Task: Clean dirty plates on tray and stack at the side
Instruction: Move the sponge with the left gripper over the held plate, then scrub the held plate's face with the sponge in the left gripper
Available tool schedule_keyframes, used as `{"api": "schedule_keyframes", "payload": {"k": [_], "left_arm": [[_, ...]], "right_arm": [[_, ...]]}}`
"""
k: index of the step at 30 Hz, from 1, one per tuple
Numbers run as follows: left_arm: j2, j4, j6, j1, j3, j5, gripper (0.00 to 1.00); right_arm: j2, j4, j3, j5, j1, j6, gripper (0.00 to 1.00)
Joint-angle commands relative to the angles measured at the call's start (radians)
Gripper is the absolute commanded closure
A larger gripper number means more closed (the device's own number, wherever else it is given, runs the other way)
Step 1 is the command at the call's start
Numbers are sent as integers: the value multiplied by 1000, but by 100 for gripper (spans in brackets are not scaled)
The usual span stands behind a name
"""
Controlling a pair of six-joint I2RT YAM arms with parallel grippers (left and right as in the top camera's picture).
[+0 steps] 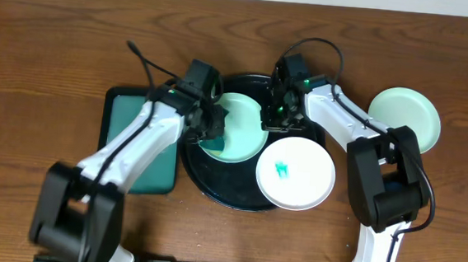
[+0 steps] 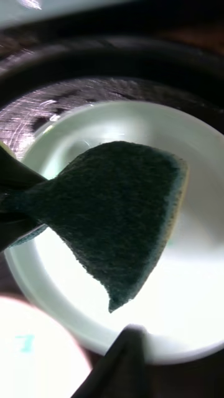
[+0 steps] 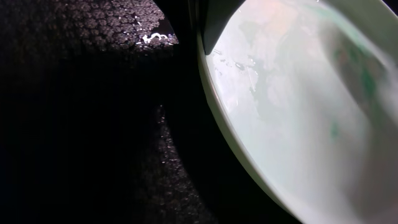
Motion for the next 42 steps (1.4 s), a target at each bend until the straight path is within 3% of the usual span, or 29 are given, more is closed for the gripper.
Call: {"api": "schedule_keyframes", "payload": {"k": [1, 8, 10, 15, 22, 29, 42], "left_arm": [[94, 48, -19, 0, 18, -41, 93], [236, 107, -109, -1, 18, -126, 93], [252, 114, -114, -3, 19, -71, 93], [269, 171, -111, -44, 19, 279, 93], [269, 238, -138, -155, 19, 322, 93], [269, 252, -156, -102, 19, 79, 93], [269, 204, -22, 93, 32, -356, 93]], "right_arm": [[11, -7, 1, -13, 12, -20, 99], [11, -31, 1, -13, 28, -28, 99], [11, -34, 1, -13, 34, -34, 99], [11, -30, 1, -13, 42, -35, 99], [11, -35, 1, -13, 42, -34, 99], [11, -50, 1, -13, 42, -34, 99], [11, -67, 1, -13, 42, -30, 99]]}}
